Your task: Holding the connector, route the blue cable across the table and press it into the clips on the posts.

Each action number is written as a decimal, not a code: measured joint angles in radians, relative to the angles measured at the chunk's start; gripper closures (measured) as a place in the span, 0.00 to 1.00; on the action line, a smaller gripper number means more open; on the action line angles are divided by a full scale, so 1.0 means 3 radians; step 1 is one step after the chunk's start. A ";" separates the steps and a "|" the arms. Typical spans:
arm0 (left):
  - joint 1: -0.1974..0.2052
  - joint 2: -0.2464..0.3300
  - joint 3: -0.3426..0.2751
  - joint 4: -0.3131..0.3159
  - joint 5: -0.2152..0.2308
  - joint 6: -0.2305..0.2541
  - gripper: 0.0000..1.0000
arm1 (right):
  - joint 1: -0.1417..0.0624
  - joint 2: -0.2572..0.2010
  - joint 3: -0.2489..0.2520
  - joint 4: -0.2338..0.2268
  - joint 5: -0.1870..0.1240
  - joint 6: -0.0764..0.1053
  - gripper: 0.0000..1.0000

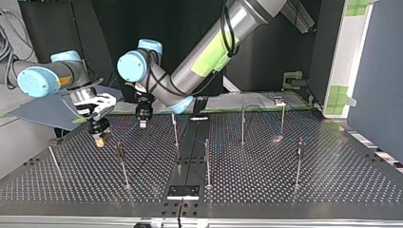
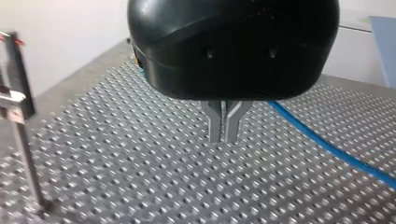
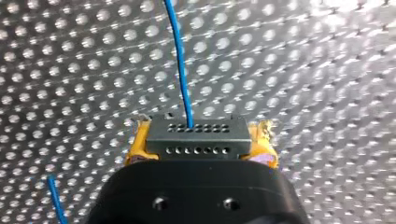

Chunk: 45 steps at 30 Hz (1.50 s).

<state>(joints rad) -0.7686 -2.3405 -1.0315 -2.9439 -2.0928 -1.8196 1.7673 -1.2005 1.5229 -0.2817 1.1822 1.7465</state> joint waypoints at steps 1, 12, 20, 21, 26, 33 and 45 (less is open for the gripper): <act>-0.0004 0.0014 0.0001 0.0000 0.0000 0.0000 1.00 | 0.0001 -0.0021 0.0000 0.0008 -0.0001 0.0006 1.00; -0.0034 0.0150 -0.0001 0.0000 -0.0120 -0.0008 1.00 | 0.0007 -0.0141 -0.0002 0.0085 -0.0003 0.0038 1.00; -0.0030 0.0263 0.0000 0.0035 -0.0134 -0.0006 1.00 | 0.0007 -0.0227 -0.0004 0.0126 -0.0003 0.0041 1.00; -0.0026 0.0269 0.0000 0.0051 -0.0135 -0.0007 1.00 | 0.0008 -0.0245 -0.0008 0.0130 -0.0003 0.0042 1.00; -0.0012 0.0281 -0.0001 0.0125 -0.0138 -0.0013 1.00 | 0.0008 -0.0311 -0.0038 0.0153 -0.0003 0.0046 1.00; 0.0013 0.0283 0.0000 0.0193 -0.0139 -0.0014 1.00 | 0.0009 -0.0385 -0.0089 0.0190 -0.0004 0.0048 1.00; 0.0055 0.0283 0.0002 0.0370 -0.0137 -0.0019 1.00 | 0.0016 -0.0446 -0.0155 0.0248 -0.0023 0.0049 1.00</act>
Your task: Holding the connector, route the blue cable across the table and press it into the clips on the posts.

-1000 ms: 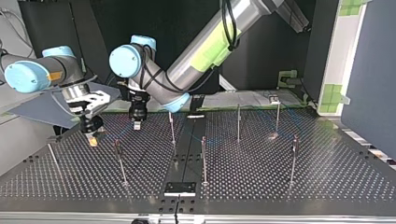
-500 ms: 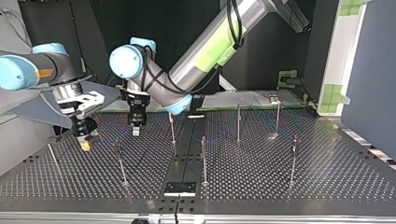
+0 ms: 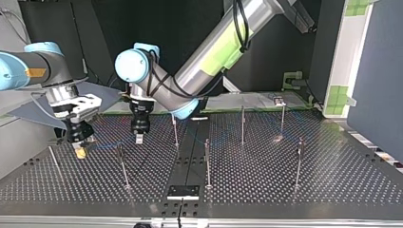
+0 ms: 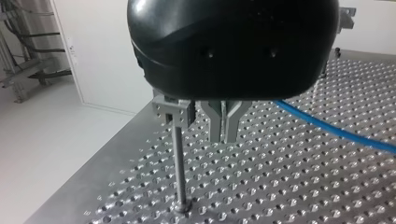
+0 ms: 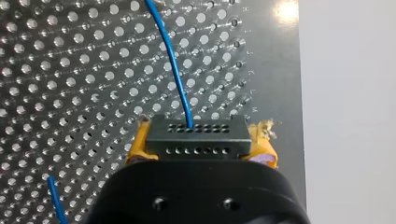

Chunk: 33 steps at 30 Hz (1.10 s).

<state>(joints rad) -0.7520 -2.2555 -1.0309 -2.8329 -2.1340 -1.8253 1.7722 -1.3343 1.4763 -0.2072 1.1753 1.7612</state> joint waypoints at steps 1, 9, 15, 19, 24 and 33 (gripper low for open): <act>0.0009 -0.0001 -0.0001 0.0017 0.0003 -0.0001 1.00 | 0.0000 0.0000 -0.0004 0.0000 0.0001 0.0000 1.00; 0.0069 -0.0004 -0.0003 0.0066 0.0057 -0.0001 1.00 | -0.0016 0.0010 -0.0008 -0.0007 0.0004 0.0014 1.00; 0.0135 -0.0006 -0.0003 0.0128 0.0136 -0.0002 1.00 | -0.0031 0.0032 -0.0014 -0.0024 0.0000 0.0020 1.00; 0.0192 -0.0006 -0.0003 0.0218 0.0196 -0.0003 1.00 | -0.0033 0.0057 -0.0035 -0.0037 -0.0039 0.0021 1.00; 0.0258 -0.0009 -0.0003 0.0262 0.0254 -0.0005 1.00 | -0.0036 0.0097 -0.0078 -0.0044 -0.0065 0.0021 1.00; 0.0297 -0.0021 -0.0005 0.0249 0.0297 -0.0005 1.00 | -0.0039 0.0118 -0.0105 -0.0068 -0.0068 0.0021 1.00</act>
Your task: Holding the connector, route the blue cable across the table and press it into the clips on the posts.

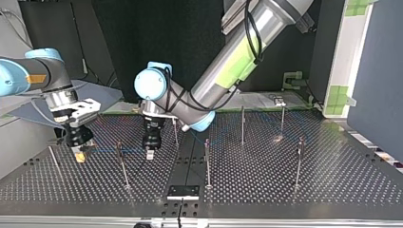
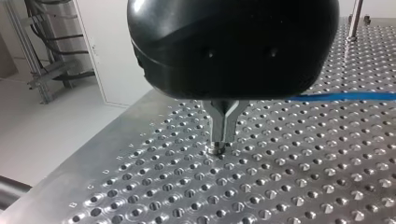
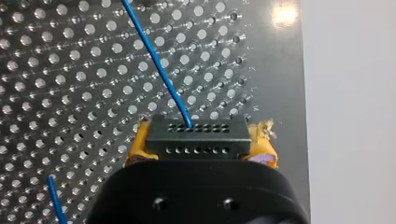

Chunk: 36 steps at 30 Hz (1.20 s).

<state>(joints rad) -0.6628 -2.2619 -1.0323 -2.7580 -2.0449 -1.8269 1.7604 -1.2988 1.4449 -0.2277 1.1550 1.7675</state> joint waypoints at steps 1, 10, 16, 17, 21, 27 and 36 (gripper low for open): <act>0.0000 -0.0001 -0.0003 -0.0007 0.0001 0.0000 0.95 | 0.0000 0.0000 0.0000 0.0000 0.0000 0.0000 1.00; -0.0041 -0.0001 -0.0008 -0.0116 0.0010 0.0000 0.10 | -0.0001 0.0005 -0.0001 0.0001 0.0001 -0.0007 1.00; -0.0059 0.0000 -0.0008 -0.0215 0.0009 -0.0013 0.00 | 0.0000 0.0013 -0.0001 0.0000 0.0001 -0.0014 1.00; -0.0061 0.0001 -0.0008 -0.0228 0.0009 -0.0016 0.00 | 0.0000 0.0014 -0.0001 -0.0001 0.0001 -0.0014 1.00; -0.0082 0.0001 -0.0009 -0.0307 0.0001 -0.0020 0.00 | 0.0000 0.0017 -0.0001 -0.0002 0.0001 -0.0017 1.00; -0.0133 0.0023 -0.0009 -0.0480 -0.0009 -0.0022 0.00 | 0.0000 0.0025 -0.0001 -0.0003 0.0001 -0.0022 1.00; -0.0250 0.0158 -0.0090 -0.0746 -0.0059 0.0004 0.00 | 0.0000 0.0034 0.0001 -0.0002 0.0000 -0.0025 1.00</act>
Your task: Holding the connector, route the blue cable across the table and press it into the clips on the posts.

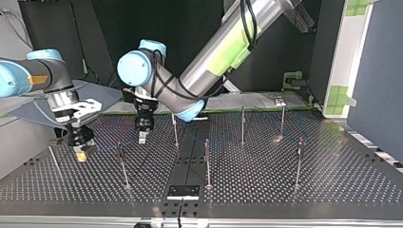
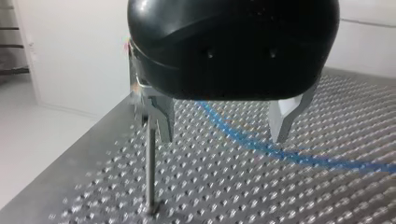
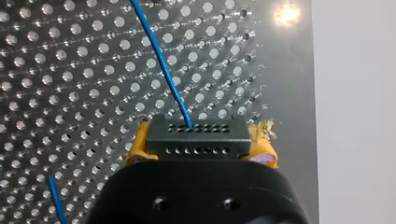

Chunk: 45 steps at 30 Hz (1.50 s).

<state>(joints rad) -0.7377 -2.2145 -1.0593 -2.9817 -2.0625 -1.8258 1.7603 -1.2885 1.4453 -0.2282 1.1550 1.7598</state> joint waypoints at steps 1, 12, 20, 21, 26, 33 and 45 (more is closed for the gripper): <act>-0.0017 0.0031 -0.0033 -0.0029 0.0001 0.0009 0.00 | 0.0000 0.0000 0.0000 0.0000 -0.0001 0.0000 1.00; -0.0119 0.0358 -0.0362 0.0139 -0.0012 0.0045 0.00 | 0.0000 0.0008 0.0001 -0.0002 0.0001 0.0001 1.00; -0.0085 0.0589 -0.0594 0.0367 -0.0067 0.0081 0.00 | 0.0014 0.0011 0.0002 -0.0001 0.0001 -0.0006 1.00; -0.0079 0.0615 -0.0619 0.0393 -0.0088 0.0080 0.00 | 0.0017 0.0011 0.0002 -0.0001 0.0001 -0.0008 1.00; -0.0059 0.0765 -0.0770 0.0544 -0.0228 0.0022 0.00 | 0.0034 0.0016 0.0002 0.0005 0.0003 -0.0019 1.00; -0.0054 0.0972 -0.0976 0.0750 -0.0313 -0.0091 0.00 | 0.0065 0.0016 0.0003 0.0008 0.0009 -0.0024 1.00; -0.0128 0.1012 -0.1353 0.1126 -0.0262 -0.0393 0.00 | 0.0068 0.0023 0.0005 0.0008 0.0011 -0.0050 1.00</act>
<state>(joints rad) -0.7762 -1.9109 -1.4651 -2.6440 -2.1411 -1.9435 1.7809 -1.2815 1.4468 -0.2257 1.1583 1.7449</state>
